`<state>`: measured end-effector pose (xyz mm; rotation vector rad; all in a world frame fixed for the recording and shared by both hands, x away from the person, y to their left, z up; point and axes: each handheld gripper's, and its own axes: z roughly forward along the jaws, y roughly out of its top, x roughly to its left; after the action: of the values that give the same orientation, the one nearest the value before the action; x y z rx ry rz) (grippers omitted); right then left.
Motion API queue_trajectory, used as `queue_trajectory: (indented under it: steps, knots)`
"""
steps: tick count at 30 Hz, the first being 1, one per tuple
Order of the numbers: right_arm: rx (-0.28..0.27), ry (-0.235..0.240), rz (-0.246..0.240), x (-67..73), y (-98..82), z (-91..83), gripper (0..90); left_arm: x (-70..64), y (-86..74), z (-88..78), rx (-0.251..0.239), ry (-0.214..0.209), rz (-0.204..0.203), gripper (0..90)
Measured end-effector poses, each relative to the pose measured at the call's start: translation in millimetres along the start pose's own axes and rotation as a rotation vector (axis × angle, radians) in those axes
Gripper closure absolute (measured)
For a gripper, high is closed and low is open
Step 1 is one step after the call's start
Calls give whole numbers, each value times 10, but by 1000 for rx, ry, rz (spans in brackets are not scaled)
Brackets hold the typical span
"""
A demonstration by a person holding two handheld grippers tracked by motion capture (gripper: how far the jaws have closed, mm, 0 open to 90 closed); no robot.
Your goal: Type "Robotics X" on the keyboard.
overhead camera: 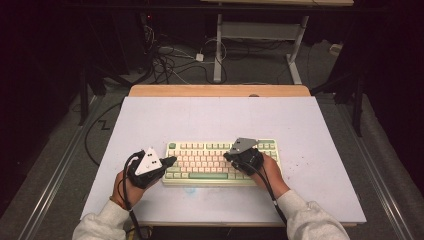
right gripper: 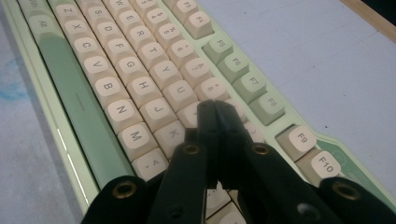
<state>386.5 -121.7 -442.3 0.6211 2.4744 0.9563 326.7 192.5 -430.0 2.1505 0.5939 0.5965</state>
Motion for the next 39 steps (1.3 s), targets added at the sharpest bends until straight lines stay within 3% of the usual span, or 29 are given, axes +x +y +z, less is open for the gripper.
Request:
queue_trajectory:
  steps: [21, 39]
  knots:
    - [63, -8, -20, -2, 8, 97, 900, 0, -1, 6, 5, -8, 4, 874]
    - [-72, -15, 20, -11, 12, -164, 900, -6, -4, 1, 2, -9, 4, 874]
